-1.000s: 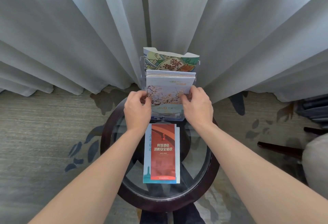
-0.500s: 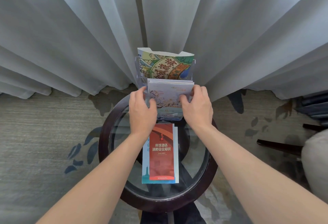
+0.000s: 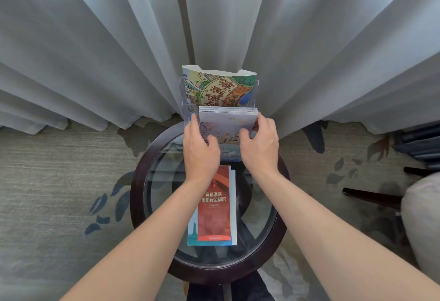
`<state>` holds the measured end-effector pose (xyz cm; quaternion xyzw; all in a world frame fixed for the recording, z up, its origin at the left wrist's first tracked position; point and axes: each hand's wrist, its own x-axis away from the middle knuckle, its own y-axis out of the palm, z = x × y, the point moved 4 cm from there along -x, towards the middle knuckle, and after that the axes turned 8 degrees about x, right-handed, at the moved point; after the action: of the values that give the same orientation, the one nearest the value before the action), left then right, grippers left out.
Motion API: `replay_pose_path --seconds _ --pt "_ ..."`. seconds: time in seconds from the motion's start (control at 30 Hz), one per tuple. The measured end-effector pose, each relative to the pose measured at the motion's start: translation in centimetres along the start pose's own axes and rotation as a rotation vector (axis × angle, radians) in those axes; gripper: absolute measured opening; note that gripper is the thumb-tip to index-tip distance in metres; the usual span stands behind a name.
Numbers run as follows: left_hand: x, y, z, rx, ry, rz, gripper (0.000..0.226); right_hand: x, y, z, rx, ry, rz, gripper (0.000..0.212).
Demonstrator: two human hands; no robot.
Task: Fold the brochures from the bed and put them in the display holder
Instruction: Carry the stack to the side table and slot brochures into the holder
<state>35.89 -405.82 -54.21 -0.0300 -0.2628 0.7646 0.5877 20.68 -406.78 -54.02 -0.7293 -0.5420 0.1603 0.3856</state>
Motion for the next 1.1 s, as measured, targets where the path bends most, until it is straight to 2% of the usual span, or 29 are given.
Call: replay_pose_path --seconds 0.07,0.23,0.37,0.43,0.5,0.6,0.67,0.77,0.87,0.97,1.1 --pt "0.0 0.0 0.4 0.027 0.012 0.023 0.061 0.0 0.0 -0.1 -0.040 0.019 0.000 0.049" --pt "-0.5 0.1 1.2 0.065 -0.025 0.022 0.058 0.4 -0.1 -0.7 -0.055 0.007 0.024 0.043" --pt "-0.6 -0.2 1.4 -0.018 0.009 -0.025 0.058 0.2 -0.3 -0.3 0.013 0.021 0.024 0.044" --pt "-0.3 -0.7 1.2 -0.023 0.029 0.005 0.056 0.5 -0.4 0.2 0.027 0.068 0.041 0.052" --pt "0.2 -1.4 0.7 0.016 0.027 0.083 0.044 1.0 -0.7 1.4 0.011 0.163 0.054 0.046" --pt "1.1 -2.1 -1.2 -0.003 -0.032 0.132 0.025 2.3 -0.3 4.0 0.041 0.309 -0.053 0.025" --pt "1.7 -2.2 -3.2 -0.063 -0.077 0.095 0.023 3.6 0.8 6.0 0.095 0.360 -0.180 0.022" --pt "3.0 -1.9 -7.0 -0.168 -0.198 0.003 0.037 6.0 3.2 7.9 0.131 0.381 -0.394 0.036" --pt "4.9 -1.9 -11.1 -0.318 -0.396 -0.066 0.061 8.3 5.6 9.0 0.179 0.387 -0.530 0.046" --pt "6.8 -1.8 -13.8 -0.365 -0.512 -0.107 0.076 9.9 7.2 9.6 0.179 0.396 -0.572 0.033" --pt "7.6 -0.9 -15.0 -0.279 -0.482 -0.090 0.077 10.6 8.5 9.8 0.202 0.398 -0.530 0.026"
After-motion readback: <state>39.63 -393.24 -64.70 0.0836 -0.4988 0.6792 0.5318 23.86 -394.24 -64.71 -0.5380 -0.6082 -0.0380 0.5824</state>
